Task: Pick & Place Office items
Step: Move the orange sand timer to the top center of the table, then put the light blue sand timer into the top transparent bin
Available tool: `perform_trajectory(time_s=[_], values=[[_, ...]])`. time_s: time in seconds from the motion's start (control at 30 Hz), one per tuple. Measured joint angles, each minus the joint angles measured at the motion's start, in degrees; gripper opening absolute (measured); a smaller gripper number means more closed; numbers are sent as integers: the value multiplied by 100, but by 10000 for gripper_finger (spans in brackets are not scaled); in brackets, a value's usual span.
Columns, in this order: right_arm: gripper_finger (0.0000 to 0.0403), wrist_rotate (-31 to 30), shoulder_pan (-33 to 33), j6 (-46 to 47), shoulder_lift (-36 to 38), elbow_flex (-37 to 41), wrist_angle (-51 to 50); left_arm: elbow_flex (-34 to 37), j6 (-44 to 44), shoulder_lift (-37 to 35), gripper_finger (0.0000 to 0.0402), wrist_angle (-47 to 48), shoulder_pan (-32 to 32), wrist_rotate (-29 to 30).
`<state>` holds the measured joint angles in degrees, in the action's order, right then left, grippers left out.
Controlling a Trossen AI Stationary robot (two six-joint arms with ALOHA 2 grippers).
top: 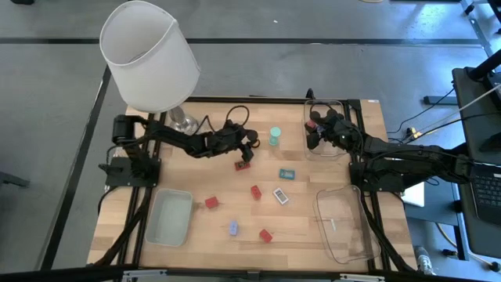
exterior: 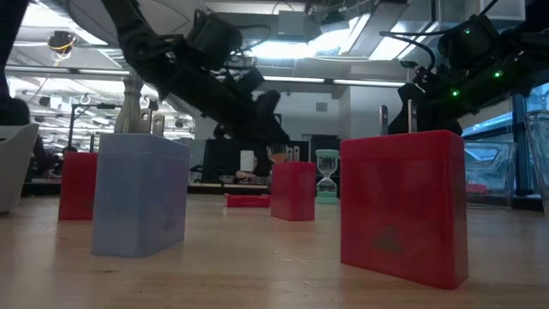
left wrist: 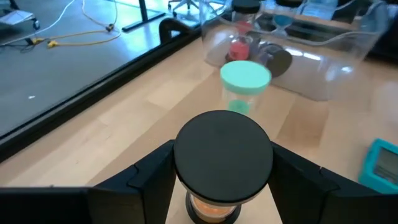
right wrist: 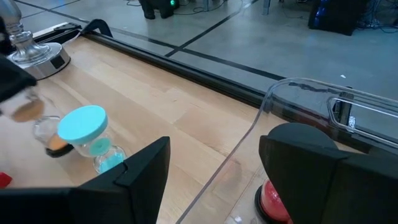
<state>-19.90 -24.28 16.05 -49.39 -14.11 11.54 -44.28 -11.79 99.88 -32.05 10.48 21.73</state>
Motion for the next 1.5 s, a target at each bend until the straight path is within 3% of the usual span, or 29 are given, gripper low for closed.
perform_trajectory(time_s=[0.3,0.77,1.17,1.5], values=[[252,-2,-1,0,0,0,-8,-542,-1,659,219,52,173,-225],[252,-7,1,-2,0,0,-63,-578,210,649,221,104,171,-229],[252,-20,1,-2,0,0,-99,-578,207,646,264,-85,169,-592],[252,-18,1,-5,0,0,-4,-576,363,-76,267,281,160,-446]])
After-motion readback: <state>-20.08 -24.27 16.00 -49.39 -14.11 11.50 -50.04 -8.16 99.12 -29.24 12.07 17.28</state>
